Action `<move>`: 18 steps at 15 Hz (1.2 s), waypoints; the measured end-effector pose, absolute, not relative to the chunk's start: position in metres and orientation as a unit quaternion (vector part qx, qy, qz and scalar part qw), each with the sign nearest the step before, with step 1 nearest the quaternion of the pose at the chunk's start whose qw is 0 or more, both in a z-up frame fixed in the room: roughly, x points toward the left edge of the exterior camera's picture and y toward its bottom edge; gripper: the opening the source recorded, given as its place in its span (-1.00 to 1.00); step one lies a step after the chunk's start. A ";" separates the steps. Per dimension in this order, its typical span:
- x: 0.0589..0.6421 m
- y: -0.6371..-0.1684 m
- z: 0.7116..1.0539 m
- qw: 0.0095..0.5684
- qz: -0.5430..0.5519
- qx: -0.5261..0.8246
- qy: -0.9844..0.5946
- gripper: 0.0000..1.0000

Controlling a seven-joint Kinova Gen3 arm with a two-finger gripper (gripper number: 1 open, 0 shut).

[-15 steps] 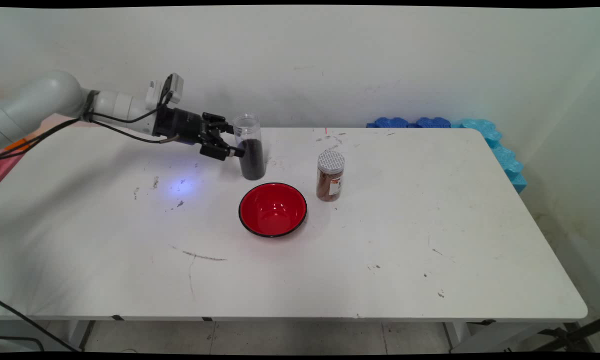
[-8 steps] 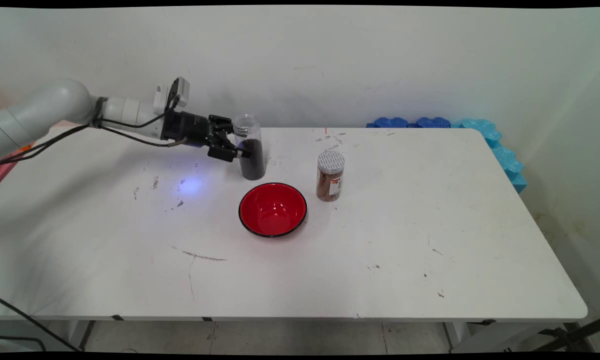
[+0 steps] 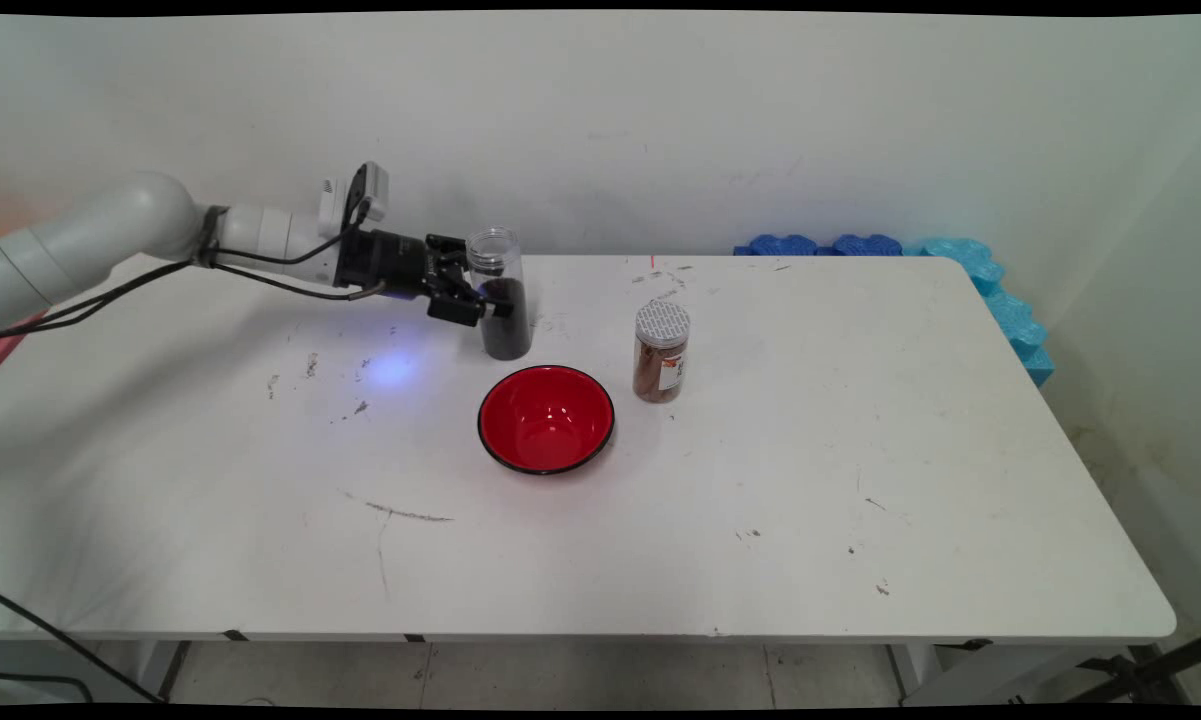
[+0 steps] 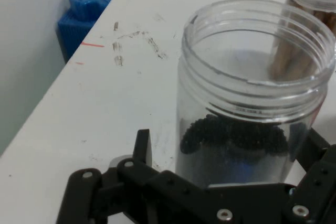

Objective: Pick up the black seasoning powder from the table, then pour the black seasoning powder in the red bowl

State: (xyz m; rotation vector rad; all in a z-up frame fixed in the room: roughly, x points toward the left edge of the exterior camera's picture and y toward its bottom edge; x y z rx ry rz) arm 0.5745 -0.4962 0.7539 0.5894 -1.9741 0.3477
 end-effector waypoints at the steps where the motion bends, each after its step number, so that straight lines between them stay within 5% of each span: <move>1: 0.574 -0.496 0.753 0.503 0.145 0.245 -0.816 1.00; 9: 0.569 -0.498 0.746 0.508 0.150 0.252 -0.810 1.00; 10: 0.569 -0.498 0.745 0.509 0.150 0.252 -0.809 -1.00; 18: 0.567 -0.498 0.745 0.514 0.153 0.255 -0.804 -1.00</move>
